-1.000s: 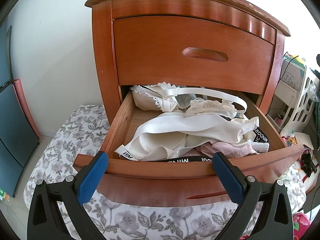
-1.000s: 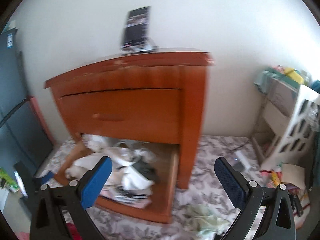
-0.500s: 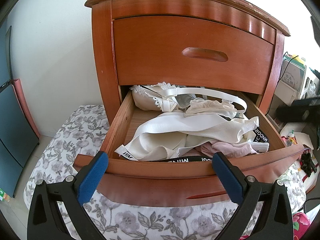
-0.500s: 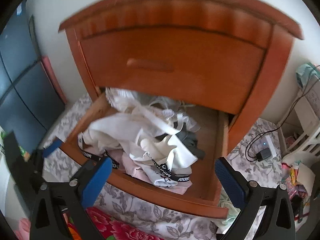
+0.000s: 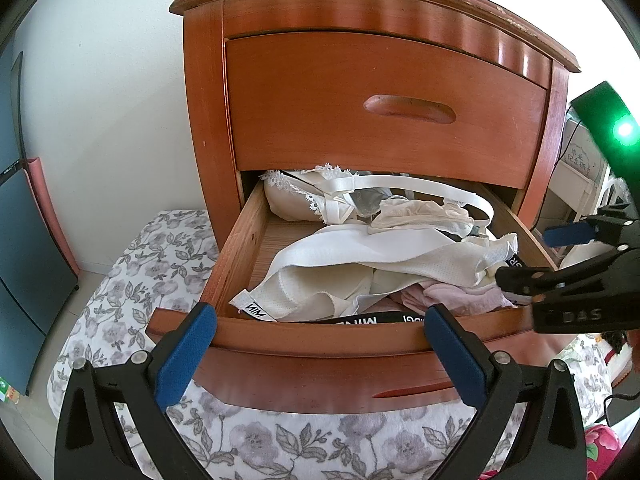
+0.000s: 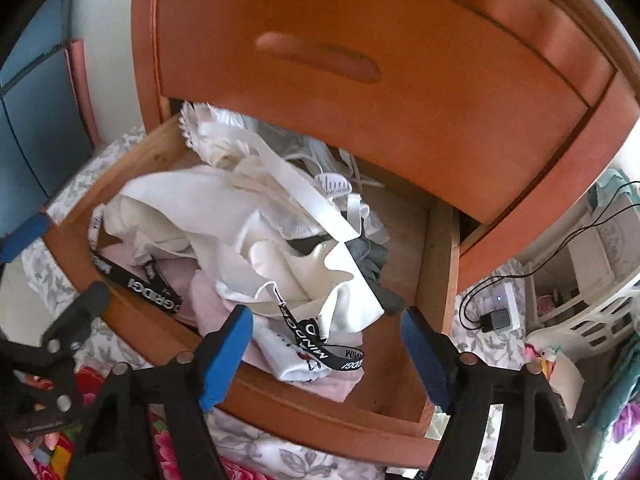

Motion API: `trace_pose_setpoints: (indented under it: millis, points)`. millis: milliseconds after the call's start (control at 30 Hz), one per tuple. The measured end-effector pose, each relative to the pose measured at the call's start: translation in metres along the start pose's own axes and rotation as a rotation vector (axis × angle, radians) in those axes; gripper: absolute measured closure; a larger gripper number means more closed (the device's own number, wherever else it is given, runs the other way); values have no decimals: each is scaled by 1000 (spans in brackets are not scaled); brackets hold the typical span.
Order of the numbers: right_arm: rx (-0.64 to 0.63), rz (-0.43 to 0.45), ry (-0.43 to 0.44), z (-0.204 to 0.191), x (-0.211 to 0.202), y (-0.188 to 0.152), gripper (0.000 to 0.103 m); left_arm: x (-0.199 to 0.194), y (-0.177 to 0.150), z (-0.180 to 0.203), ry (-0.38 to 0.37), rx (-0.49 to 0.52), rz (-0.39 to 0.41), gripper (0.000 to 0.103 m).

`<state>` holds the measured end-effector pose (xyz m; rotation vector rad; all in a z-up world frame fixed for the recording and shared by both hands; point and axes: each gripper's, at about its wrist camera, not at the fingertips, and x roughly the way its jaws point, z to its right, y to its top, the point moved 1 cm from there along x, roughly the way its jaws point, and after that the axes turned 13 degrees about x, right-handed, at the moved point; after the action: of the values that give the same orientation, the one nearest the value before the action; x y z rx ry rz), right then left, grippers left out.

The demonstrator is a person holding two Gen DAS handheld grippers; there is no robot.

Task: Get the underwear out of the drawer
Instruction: 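Move the right gripper back into the drawer and grasp a white garment, then lift the white garment with black band out of the drawer with the right gripper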

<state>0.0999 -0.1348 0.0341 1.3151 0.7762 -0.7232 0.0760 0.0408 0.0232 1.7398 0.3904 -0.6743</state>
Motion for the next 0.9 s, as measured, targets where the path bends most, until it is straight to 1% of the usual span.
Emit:
trace_pose_setpoints:
  millis: [167, 267, 367, 500, 567, 633, 667, 900]
  points:
    - [2, -1, -27, -4, 12, 4, 32, 0, 0, 0, 0, 0, 0, 0]
    - [14, 5, -39, -4, 18, 6, 45, 0, 0, 0, 0, 0, 0, 0]
    - [44, 29, -21, -4, 15, 9, 64, 0, 0, 0, 0, 0, 0, 0]
    - [80, 80, -10, -1, 6, 14, 76, 1, 1, 1, -1, 1, 0, 0]
    - [112, 107, -5, 3, 1, 18, 86, 1, 0, 1, -1, 1, 0, 0]
    - [141, 127, 10, 6, -6, 21, 91, 1, 0, 1, -1, 1, 0, 0]
    - [153, 137, 20, 8, -9, 23, 94, 1, 0, 1, -1, 1, 0, 0]
    - [209, 217, 85, 12, -33, 31, 97, 1, 0, 1, -1, 1, 0, 0]
